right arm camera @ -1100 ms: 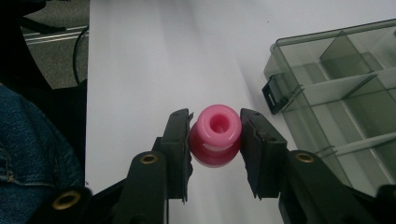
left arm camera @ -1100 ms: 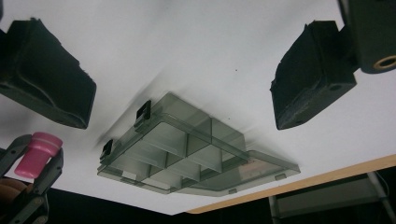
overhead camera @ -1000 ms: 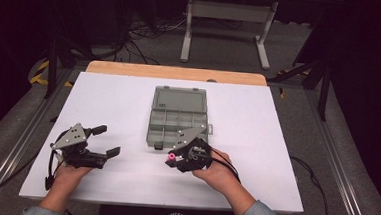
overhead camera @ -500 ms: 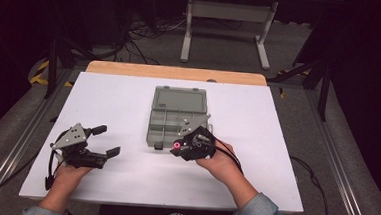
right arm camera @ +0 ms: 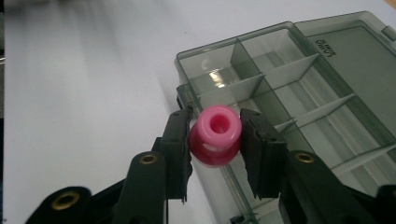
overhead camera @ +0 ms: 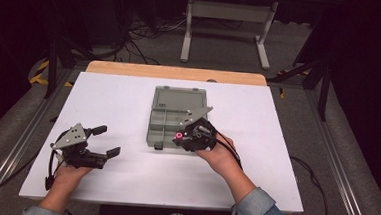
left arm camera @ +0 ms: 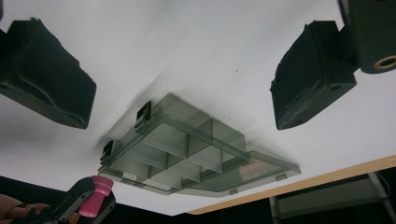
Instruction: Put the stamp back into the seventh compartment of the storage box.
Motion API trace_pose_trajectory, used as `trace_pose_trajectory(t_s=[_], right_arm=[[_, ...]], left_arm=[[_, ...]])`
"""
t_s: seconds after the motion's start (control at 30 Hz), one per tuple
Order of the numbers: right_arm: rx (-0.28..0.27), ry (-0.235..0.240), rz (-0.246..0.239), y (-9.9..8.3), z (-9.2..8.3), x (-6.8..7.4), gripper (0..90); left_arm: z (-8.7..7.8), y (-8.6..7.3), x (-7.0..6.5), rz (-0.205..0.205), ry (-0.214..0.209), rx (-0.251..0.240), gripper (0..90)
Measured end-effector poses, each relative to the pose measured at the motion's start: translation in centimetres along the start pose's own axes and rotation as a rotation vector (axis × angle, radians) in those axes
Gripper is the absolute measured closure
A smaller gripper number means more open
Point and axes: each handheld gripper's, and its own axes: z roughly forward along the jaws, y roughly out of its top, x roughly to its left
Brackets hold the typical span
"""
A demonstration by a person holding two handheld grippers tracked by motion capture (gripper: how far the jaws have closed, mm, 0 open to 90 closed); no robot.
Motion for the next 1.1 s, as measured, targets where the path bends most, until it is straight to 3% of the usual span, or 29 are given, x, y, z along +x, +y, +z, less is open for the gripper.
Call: trace_pose_trajectory(t_s=[0.73,1.1], right_arm=[[0.042,-0.086,0.14,-0.8,1.1,-3.4,64.5],[0.063,-0.102,0.168,-1.3,1.5,-4.2,64.5]], left_arm=[[0.0,0.0,0.0,0.006,0.001,0.002,7.7],[0.1,0.0,0.0,0.01,0.0,0.005,7.7]])
